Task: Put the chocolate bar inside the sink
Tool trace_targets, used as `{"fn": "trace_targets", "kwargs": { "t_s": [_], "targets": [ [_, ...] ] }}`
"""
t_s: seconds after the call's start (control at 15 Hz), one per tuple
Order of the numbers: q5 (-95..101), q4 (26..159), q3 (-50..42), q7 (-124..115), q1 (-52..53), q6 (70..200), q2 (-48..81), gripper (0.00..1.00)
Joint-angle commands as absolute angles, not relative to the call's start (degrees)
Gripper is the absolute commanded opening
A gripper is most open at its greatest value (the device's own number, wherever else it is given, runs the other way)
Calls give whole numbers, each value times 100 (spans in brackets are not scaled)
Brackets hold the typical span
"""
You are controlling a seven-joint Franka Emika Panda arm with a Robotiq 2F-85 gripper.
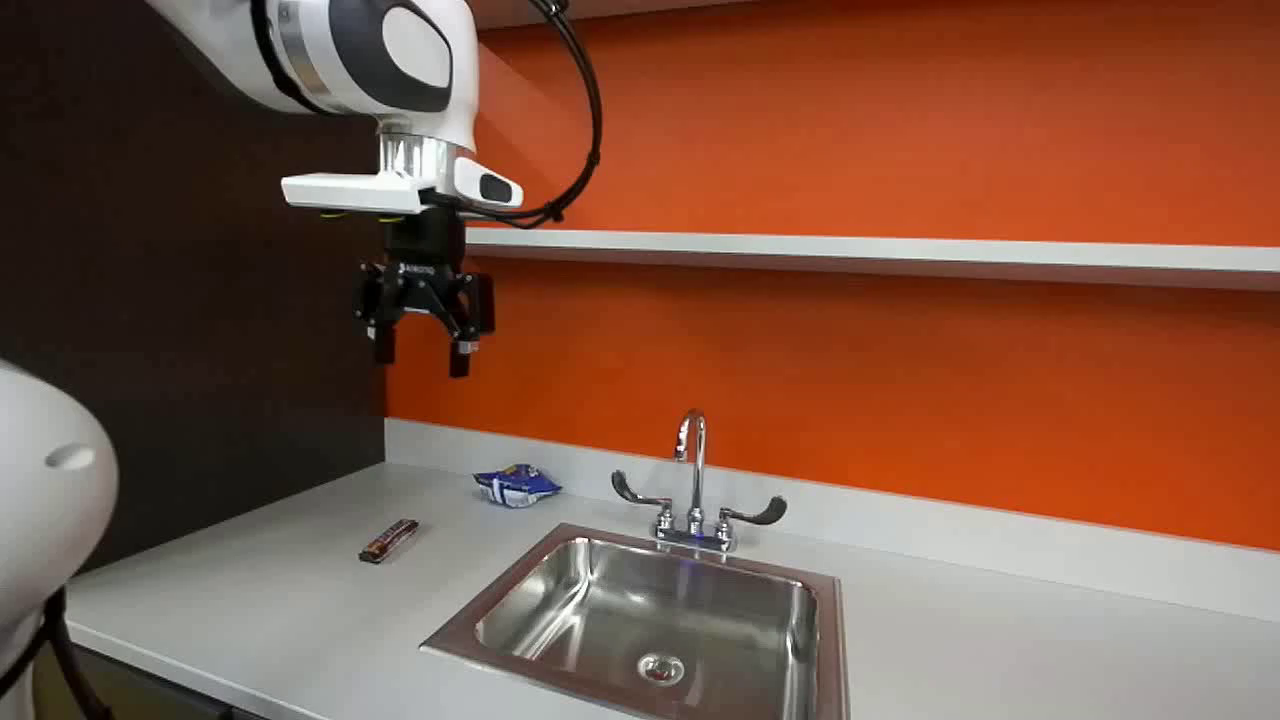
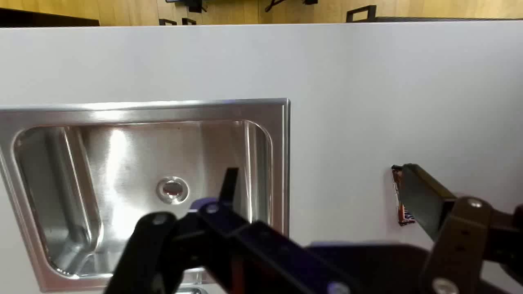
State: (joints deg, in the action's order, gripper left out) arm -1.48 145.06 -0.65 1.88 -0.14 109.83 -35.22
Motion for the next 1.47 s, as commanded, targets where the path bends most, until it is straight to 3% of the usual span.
{"fn": "trace_targets", "kwargs": {
  "t_s": [0.0,0.6,1.4],
  "targets": [
    [-143,14496,-73,185,-6,10970,-3518,100],
    [-143,14496,-73,185,-6,10970,-3517,100],
    [-84,14122,1089,-362,756,11606,-2332,100]
  ]
}}
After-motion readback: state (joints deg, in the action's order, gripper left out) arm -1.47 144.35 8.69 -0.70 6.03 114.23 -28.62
